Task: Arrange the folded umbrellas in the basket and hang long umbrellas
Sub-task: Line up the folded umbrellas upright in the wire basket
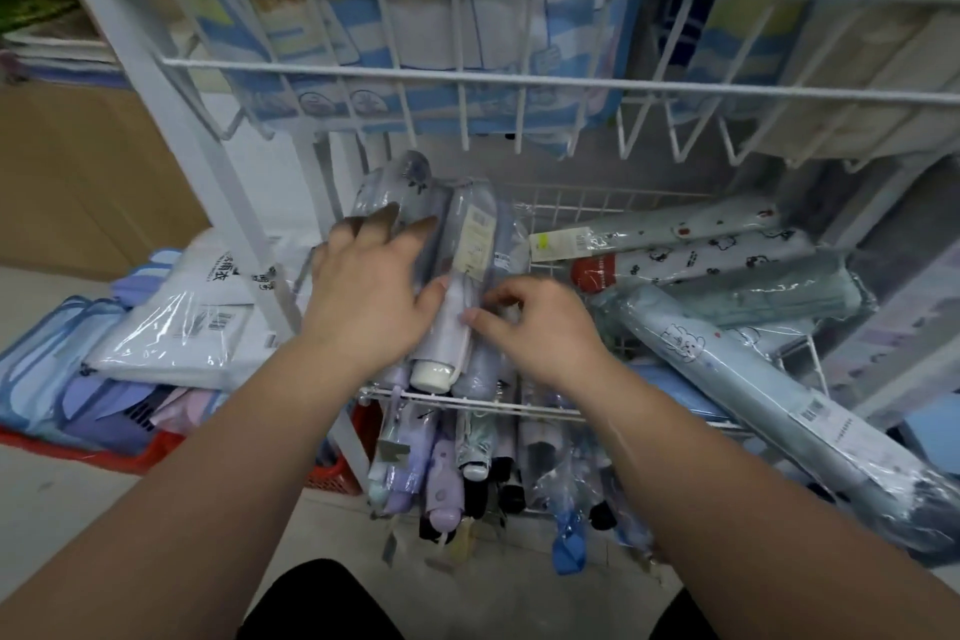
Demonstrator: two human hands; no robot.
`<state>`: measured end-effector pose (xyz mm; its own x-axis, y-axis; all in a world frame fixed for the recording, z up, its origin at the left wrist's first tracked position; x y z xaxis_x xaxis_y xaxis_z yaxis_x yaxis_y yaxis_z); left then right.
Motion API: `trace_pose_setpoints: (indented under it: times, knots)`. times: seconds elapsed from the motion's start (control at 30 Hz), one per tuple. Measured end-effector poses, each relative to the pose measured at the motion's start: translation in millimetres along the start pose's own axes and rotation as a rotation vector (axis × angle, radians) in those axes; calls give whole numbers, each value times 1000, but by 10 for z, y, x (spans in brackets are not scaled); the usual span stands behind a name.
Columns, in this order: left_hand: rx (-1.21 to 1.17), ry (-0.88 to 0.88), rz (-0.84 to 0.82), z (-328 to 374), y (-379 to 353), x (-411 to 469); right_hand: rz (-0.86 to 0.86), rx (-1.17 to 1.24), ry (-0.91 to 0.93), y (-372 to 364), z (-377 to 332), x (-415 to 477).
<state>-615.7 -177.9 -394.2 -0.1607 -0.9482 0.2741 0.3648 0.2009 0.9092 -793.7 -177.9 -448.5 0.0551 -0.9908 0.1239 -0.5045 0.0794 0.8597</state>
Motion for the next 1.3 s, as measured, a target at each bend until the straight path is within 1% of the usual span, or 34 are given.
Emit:
trace_pose_setpoints:
  times: [0.07,0.17,0.23,0.37,0.47,0.57,0.67,0.8,0.97,1.17,1.3]
  knots:
    - [-19,-91,-7,268,-23,-14,25,-86,20,240,165,-78]
    - [-170,-238,-51,719,-191,-109,124,-221,7,632,507,-256]
    - [-266,-313,-133,993,-398,-189,140,-306,-30,870,758,-424]
    - [-414,-334,-417,1335,-926,-266,90,-387,-115,1177,1193,-815]
    - [-403,-297,-500,1393,-1222,-250,37,-401,-149,1246,1430,-1015]
    - [-368,-258,-521,1377,-1396,-193,-43,-384,-174,1235,1624,-1094]
    - [-415,-210,-579,1366,-1482,-160,-115,-291,-186,1161,1761,-1128]
    - [-463,-170,-632,1367,-1504,-144,-77,-201,-200,1132,1859,-1133]
    - [-405,-211,-713,1423,-1512,-109,-55,-186,-192,1113,1893,-1155]
    - [-304,-289,-676,1481,-1379,-138,69,-70,-208,1164,1846,-1220]
    - [-236,-334,-580,1462,-1064,-164,93,15,-220,1142,1777,-1217]
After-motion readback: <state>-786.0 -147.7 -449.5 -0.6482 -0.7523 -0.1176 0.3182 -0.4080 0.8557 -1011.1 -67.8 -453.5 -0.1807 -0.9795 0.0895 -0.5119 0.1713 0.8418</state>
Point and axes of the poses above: each hand's wrist, its own x-axis towards the middle knuckle, its own y-axis out of the back of the hand, z = x × y, the point moved 5 cm from there along x, towards the middle knuckle, and after that the axes turned 10 degrees about -x, right-handed, at the moved point
